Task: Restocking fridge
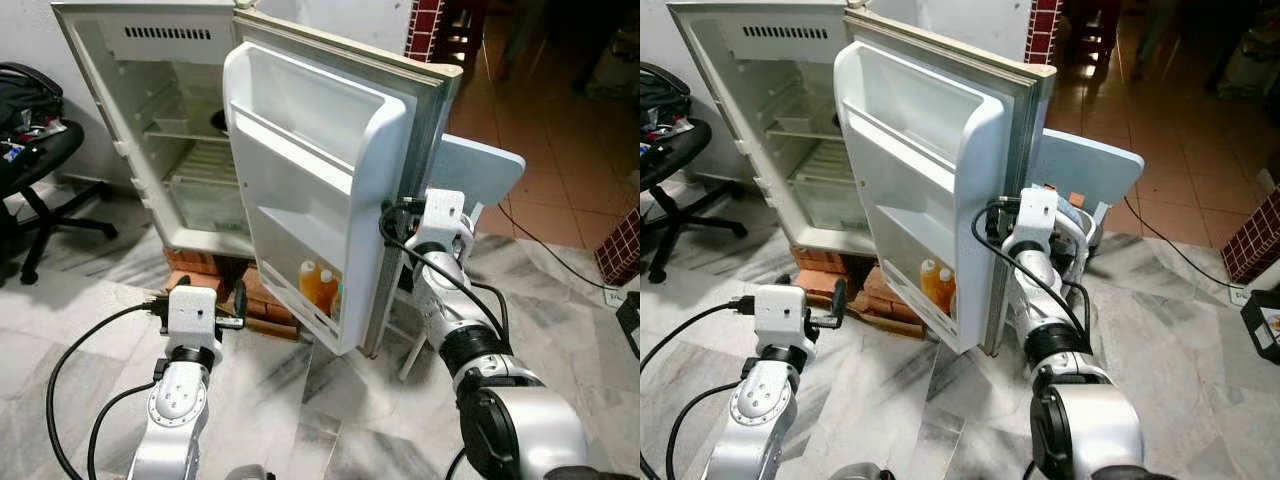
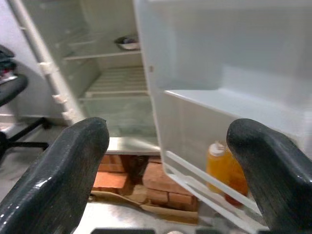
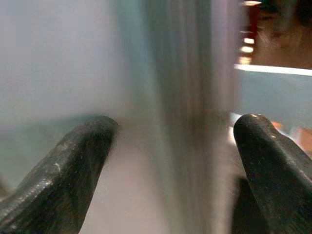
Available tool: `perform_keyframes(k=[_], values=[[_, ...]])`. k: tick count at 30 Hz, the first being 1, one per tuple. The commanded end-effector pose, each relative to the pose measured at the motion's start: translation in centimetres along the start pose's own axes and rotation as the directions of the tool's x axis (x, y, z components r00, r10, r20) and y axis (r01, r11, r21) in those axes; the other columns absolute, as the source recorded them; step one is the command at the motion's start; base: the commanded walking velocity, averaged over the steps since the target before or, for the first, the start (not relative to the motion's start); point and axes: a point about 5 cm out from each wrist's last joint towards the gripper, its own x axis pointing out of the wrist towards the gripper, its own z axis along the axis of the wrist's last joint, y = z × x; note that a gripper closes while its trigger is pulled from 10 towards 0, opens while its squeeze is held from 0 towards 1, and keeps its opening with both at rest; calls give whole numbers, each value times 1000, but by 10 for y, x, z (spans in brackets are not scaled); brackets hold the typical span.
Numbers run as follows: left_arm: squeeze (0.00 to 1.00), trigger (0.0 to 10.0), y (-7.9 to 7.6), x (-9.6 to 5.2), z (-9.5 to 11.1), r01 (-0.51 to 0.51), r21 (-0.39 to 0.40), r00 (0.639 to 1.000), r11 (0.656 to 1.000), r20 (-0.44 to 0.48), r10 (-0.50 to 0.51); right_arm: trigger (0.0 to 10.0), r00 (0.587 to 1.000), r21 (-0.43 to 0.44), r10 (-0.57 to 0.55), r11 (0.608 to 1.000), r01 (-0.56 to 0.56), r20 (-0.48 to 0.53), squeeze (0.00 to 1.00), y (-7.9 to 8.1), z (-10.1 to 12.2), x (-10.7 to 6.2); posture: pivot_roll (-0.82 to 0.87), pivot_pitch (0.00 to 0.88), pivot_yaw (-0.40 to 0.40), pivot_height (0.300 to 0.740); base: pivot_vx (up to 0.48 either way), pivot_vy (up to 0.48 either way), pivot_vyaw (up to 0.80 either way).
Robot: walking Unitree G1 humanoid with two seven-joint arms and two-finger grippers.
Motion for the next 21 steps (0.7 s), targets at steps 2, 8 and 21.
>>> perform_keyframes(k=[2, 8, 21], values=[[0, 10000, -1, -2, -3, 7, 7, 1000, 1000, -12, -7, 10000, 989, 70, 136, 988, -140, 64, 0, 20, 13, 3, 50, 0, 8, 740, 0, 0, 0], [0, 10000, -5, -3, -4, 26, 15, 1000, 1000, -12, -26, 10000, 891, 251, 430, 855, -454, 147, 0, 60, 21, -5, 43, 0, 7, 740, 0, 0, 0], [0, 10000, -6, -6, -6, 34, 13, 999, 999, -16, -34, 10000, 405, 348, 914, 371, -861, 27, 0, 43, -7, -89, 24, 6, 8, 740, 0, 0, 0]])
